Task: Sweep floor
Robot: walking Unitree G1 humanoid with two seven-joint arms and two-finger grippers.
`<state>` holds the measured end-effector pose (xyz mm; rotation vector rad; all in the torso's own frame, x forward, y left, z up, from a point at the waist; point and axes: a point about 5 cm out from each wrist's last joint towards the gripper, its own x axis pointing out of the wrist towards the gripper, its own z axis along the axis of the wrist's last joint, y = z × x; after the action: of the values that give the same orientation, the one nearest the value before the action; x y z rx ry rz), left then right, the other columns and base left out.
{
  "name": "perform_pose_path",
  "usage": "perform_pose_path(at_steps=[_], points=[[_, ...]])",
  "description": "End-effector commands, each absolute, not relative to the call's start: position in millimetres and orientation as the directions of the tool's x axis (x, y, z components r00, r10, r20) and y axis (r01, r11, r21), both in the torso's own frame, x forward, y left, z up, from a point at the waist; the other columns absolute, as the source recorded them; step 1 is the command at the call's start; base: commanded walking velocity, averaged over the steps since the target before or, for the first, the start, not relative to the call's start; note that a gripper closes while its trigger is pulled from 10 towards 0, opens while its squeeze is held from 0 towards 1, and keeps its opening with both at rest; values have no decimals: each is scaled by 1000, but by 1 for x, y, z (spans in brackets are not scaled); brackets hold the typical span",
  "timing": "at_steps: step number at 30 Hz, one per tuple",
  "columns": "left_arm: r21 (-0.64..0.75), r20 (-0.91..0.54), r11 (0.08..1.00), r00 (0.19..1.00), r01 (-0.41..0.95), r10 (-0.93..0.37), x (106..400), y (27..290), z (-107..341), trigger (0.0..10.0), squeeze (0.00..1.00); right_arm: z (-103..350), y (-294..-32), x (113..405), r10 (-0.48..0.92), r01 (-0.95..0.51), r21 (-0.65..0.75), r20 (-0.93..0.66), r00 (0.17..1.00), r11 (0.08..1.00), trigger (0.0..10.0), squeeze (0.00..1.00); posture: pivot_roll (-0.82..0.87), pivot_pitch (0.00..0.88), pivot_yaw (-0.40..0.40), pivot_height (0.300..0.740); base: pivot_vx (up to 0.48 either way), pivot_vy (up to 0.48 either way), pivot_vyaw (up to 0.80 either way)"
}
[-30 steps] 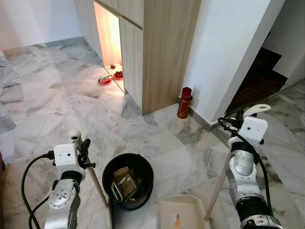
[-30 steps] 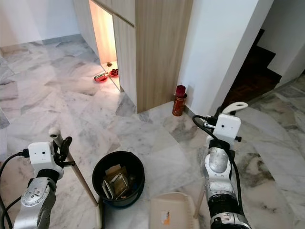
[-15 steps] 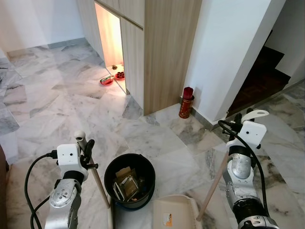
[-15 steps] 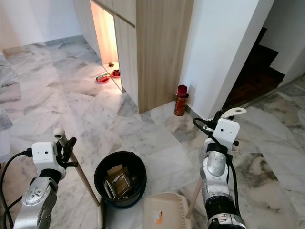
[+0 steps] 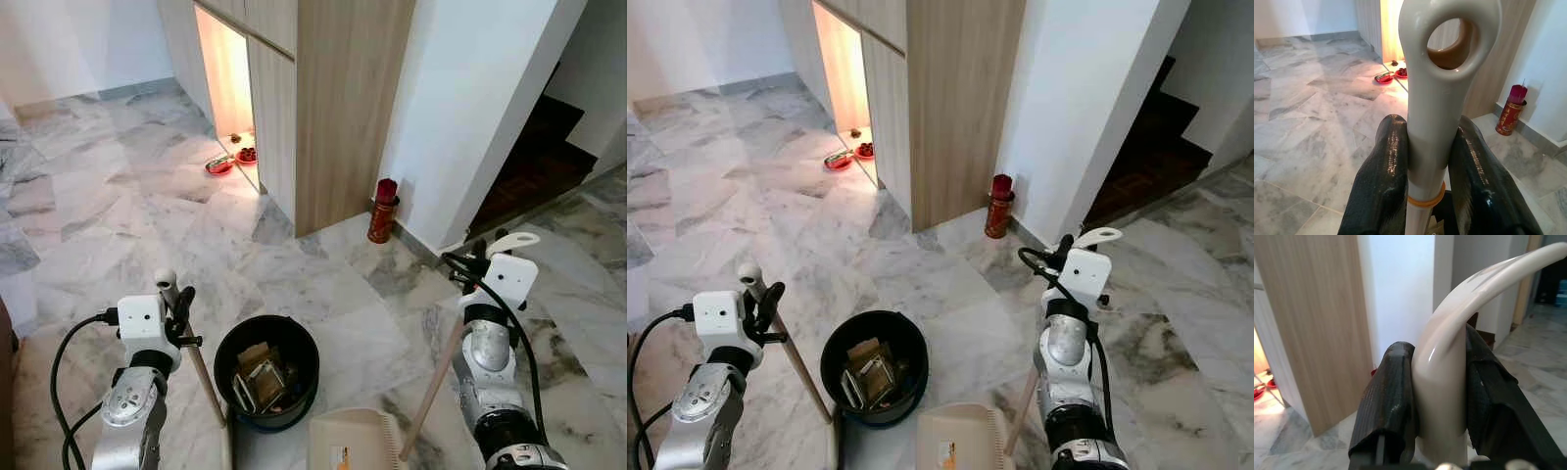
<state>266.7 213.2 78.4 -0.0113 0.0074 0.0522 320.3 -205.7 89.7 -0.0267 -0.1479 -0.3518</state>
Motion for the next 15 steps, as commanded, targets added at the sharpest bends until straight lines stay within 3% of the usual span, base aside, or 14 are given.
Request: perform_pose_path(at_steps=[1, 8, 15], points=[[-11, 28, 1000, 999, -18, 18, 271, 206, 88, 10000, 0, 99, -201, 325, -325, 327, 21, 185, 927, 945, 10000, 0, 36, 0, -28, 740, 0, 0, 0], [-14, 37, 1000, 999, -20, 21, 272, 206, 89, 10000, 0, 98, -197, 327, -310, 311, 25, 182, 933, 950, 10000, 0, 39, 0, -28, 740, 0, 0, 0], [-13, 41, 1000, 999, -23, 23, 272, 206, 90, 10000, 0, 97, -192, 326, -286, 288, 16, 182, 941, 958, 10000, 0, 40, 0, -28, 740, -257, 0, 0]])
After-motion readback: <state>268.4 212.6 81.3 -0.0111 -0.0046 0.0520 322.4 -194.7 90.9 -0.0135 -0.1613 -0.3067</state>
